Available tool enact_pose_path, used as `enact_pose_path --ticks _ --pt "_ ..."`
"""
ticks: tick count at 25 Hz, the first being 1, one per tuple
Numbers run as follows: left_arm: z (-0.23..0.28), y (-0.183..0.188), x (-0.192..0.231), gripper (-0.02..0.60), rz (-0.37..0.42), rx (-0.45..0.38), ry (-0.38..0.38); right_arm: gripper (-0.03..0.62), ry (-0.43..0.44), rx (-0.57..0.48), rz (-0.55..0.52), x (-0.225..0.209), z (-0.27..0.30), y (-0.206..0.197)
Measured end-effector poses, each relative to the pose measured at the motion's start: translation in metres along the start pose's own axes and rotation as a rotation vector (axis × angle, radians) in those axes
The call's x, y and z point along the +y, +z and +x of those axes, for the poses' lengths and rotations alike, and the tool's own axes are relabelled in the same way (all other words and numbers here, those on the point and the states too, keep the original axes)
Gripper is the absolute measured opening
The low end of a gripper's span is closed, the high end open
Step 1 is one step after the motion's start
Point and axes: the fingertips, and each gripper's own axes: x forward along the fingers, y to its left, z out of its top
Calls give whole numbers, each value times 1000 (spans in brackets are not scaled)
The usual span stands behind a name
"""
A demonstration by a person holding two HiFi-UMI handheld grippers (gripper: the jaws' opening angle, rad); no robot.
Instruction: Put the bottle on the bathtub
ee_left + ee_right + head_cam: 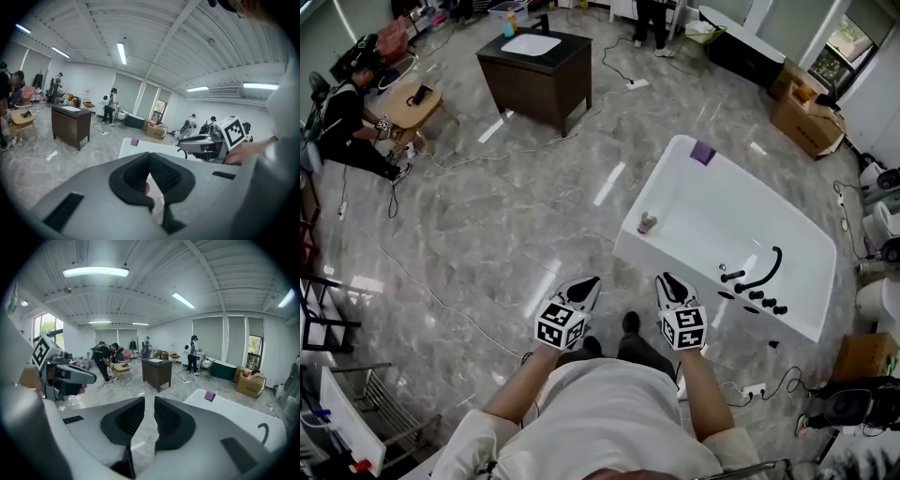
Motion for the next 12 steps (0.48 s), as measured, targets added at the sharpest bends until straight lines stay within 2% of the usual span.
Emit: enact_pose_path --ticks 5,12 --pt "-10 11 -13 8 11 -22 -10 65 4 -21 5 11 -28 9" --pt "-2 27 -43 8 43 -48 -20 51 39 -46 22 -9 -52 10"
